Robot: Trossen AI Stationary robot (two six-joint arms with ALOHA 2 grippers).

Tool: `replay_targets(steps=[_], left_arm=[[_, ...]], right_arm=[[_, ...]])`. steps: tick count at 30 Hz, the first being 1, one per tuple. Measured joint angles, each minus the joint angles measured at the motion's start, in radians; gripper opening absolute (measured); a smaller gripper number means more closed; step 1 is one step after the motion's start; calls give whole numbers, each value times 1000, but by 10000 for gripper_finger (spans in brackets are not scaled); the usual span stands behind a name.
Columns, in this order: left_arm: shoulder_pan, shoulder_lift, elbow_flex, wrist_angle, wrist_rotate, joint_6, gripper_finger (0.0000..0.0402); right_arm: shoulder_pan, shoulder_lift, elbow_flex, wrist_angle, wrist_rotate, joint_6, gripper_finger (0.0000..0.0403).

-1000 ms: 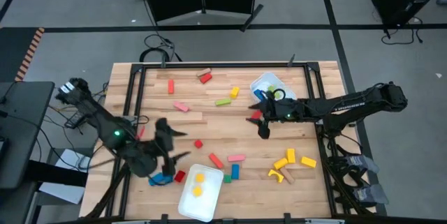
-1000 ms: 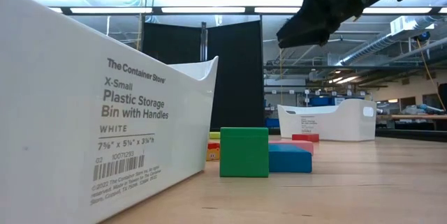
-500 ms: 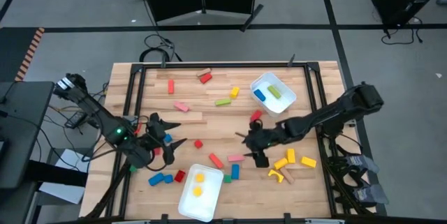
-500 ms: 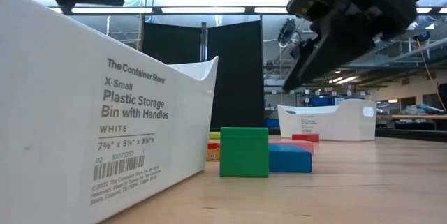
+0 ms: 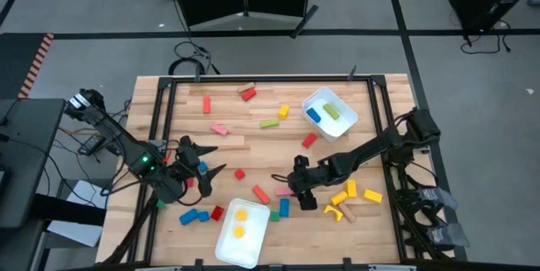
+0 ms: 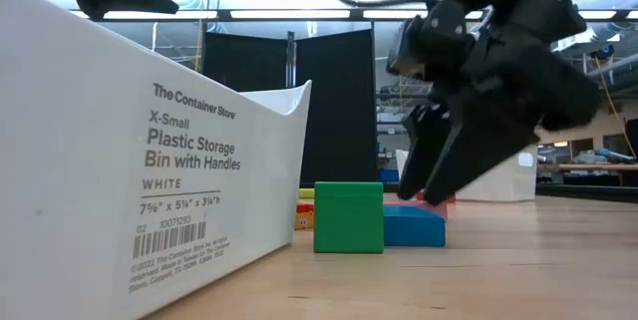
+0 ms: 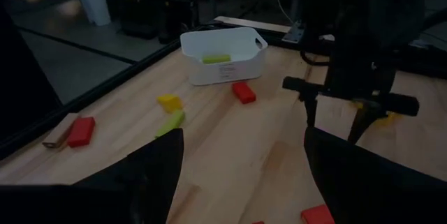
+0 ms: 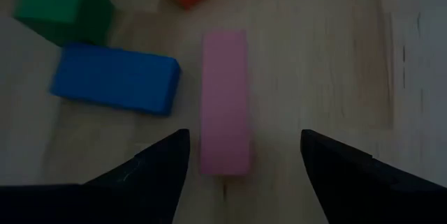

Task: Sort blocks by size
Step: Put the pink rectangle block into the top white bin

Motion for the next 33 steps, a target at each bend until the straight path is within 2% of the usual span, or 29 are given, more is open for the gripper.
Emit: replay_targets(steps=[5, 8, 12, 17, 19, 26, 30, 33], left_arm=[[0, 0, 0, 0, -3, 2, 304], [0, 0, 0, -2, -17, 3, 304], [0, 0, 0, -2, -28, 3, 304], [0, 0, 0, -2, -39, 4, 304], [0, 0, 0, -2, -40, 4, 304], [0, 0, 0, 1, -40, 2, 304], [0, 0, 0, 30, -40, -4, 304], [0, 0, 0, 55, -41, -5, 304]], right_arm=[[0, 45, 10, 7, 20, 18, 280], [1, 60, 11, 11, 23, 25, 262], [1, 63, 11, 15, 23, 33, 214], [13, 64, 11, 17, 37, 29, 135], [16, 65, 11, 14, 44, 26, 118], [13, 28, 5, 0, 74, -20, 118], [-11, -74, 2, -10, 111, -74, 118], [-37, -176, 4, -14, 65, -115, 118]])
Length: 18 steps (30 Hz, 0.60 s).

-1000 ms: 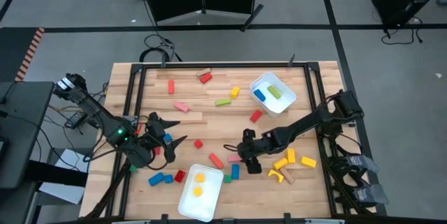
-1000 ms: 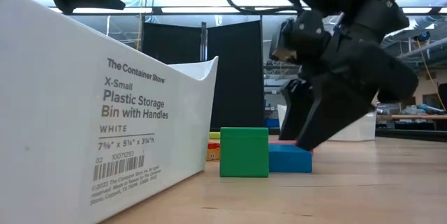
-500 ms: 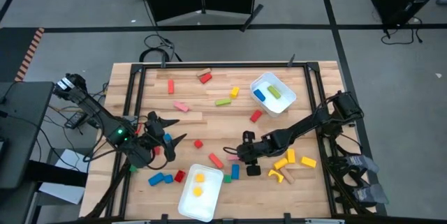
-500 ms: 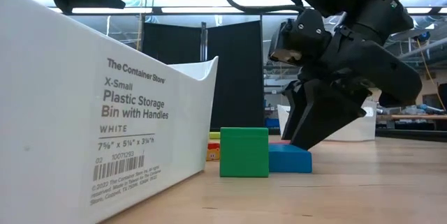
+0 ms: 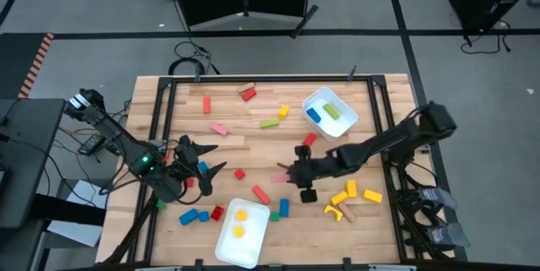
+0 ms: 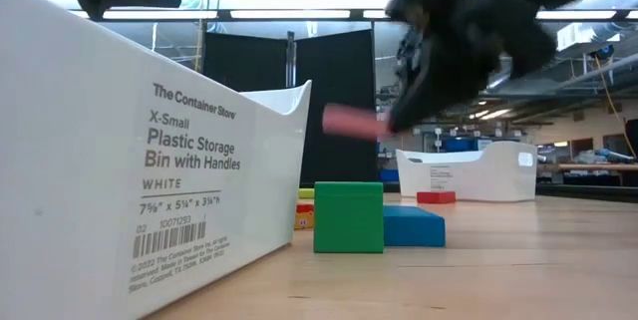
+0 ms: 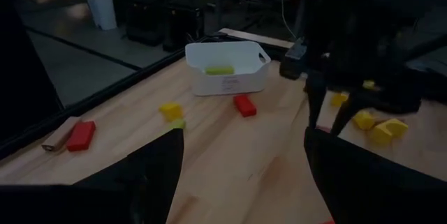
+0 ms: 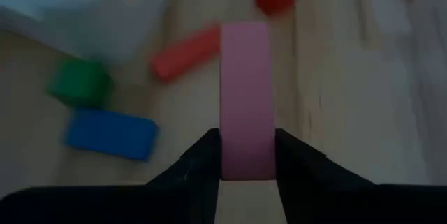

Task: Sort blocks by size
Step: Put the pink rectangle block into the top white bin

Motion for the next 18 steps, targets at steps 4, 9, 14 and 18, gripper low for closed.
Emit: replay_targets(steps=[4, 9, 14, 18], left_arm=[[0, 0, 0, 12, -1, -1, 304], [0, 0, 0, 11, -1, 0, 304], [0, 0, 0, 10, -2, 0, 304], [0, 0, 0, 12, -2, -1, 304]], right_arm=[[-41, -152, 0, 12, -187, -64, 118], [-89, -306, 0, 68, -543, -94, 118], [-96, -393, 2, 50, -439, -99, 118], [-134, -461, 2, -113, -23, -26, 118]])
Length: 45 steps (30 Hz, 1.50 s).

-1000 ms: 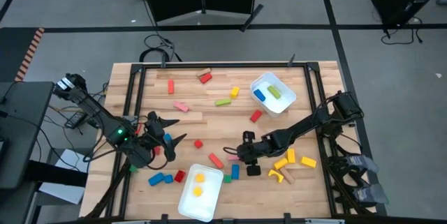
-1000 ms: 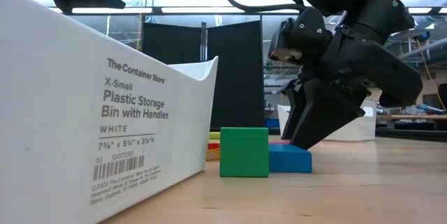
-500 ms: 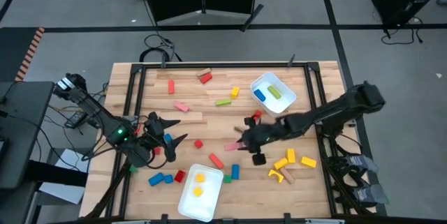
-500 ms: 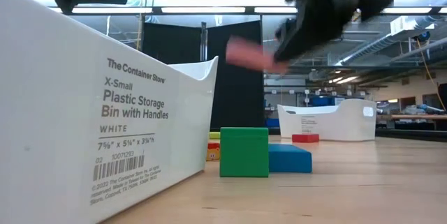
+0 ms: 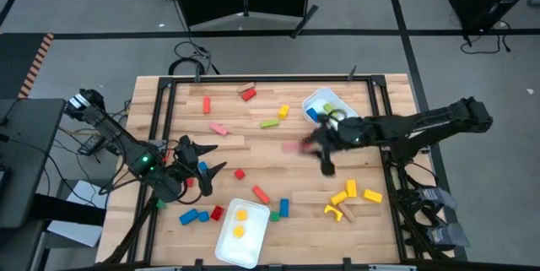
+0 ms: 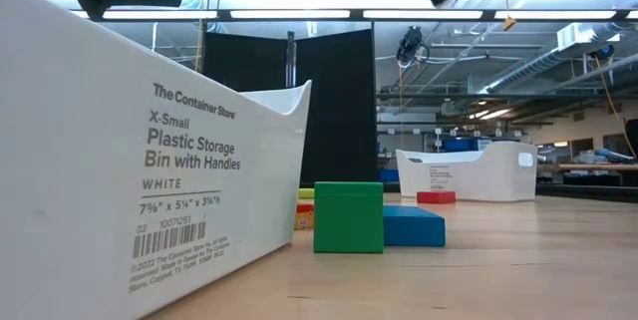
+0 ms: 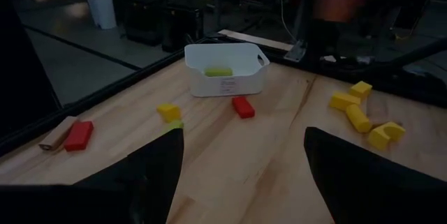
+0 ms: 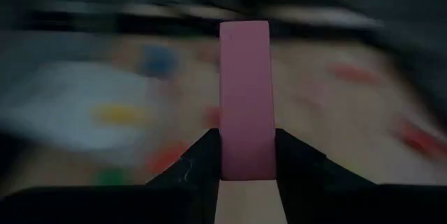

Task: Sort blocks by size
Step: Put the pink rectangle block into the top white bin, then put the red square block into the bottom white bin

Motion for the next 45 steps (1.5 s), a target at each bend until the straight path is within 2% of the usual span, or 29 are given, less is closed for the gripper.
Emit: replay_targets(steps=[2, 4, 8, 11, 15, 17, 22, 25, 29, 35, 41, 45], left_arm=[[0, 0, 0, 2, 0, -3, 304], [0, 0, 0, 2, -1, -19, 304], [0, 0, 0, 3, -3, -31, 304], [13, 0, 0, 1, -5, -50, 303], [41, 0, 0, -5, -4, -73, 303], [57, 1, 0, -5, 17, -77, 303], [86, 2, 0, -6, 72, -80, 303], [102, 2, 0, -7, 83, -80, 302], [122, 2, 0, -9, 102, -80, 302], [167, 2, 0, -10, 160, -80, 302], [248, 2, 0, -38, 250, -80, 302], [322, 2, 0, -70, 331, -80, 302]], right_arm=[[-39, -28, 0, -130, 193, 113, 118], [-91, -50, 0, -287, 322, 236, 118], [-204, -47, -1, -545, 371, 375, 118], [-276, -29, -25, -583, 368, 392, 118], [-367, -11, -67, -570, 320, 395, 118], [-401, -3, -85, -567, 312, 394, 132], [-440, -8, -115, -535, 307, 354, 242], [-435, -27, -124, -465, 244, 306, 302], [-397, -78, -124, -355, 169, 225, 348], [-288, -175, -124, -203, -28, 119, 347], [-146, -173, -124, -138, -58, 112, 322], [-53, -128, -124, -112, -137, 113, 313]])
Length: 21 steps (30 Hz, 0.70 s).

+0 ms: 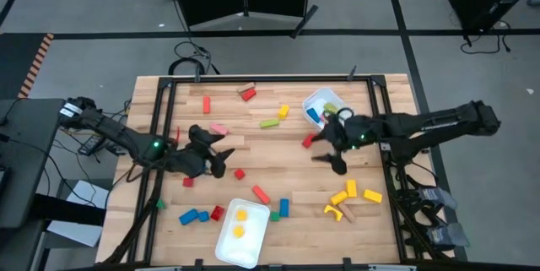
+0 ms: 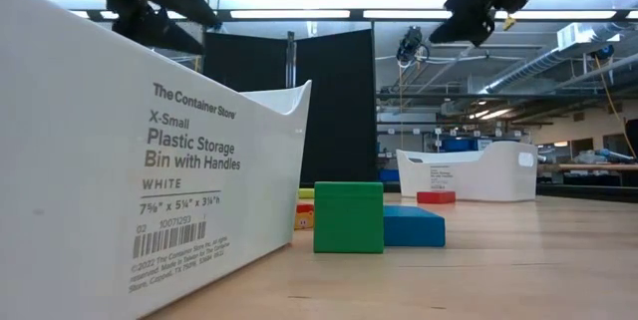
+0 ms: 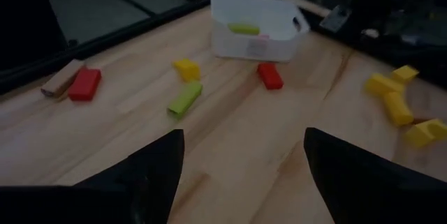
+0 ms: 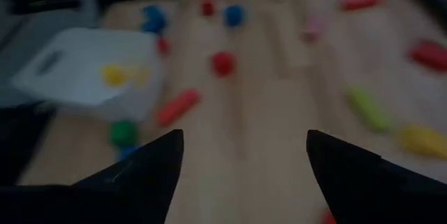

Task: Sort blocks by size
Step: Put the red square block into the bottom white bin

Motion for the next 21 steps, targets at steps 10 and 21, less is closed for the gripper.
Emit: replay_targets(steps=[10, 21], left_arm=[[168, 17, 0, -88, 224, 31, 271], [159, 235, 23, -137, 461, 111, 274]], right_arm=[[132, 99, 0, 166, -85, -7, 309], [131, 96, 0, 152, -60, 34, 301]])
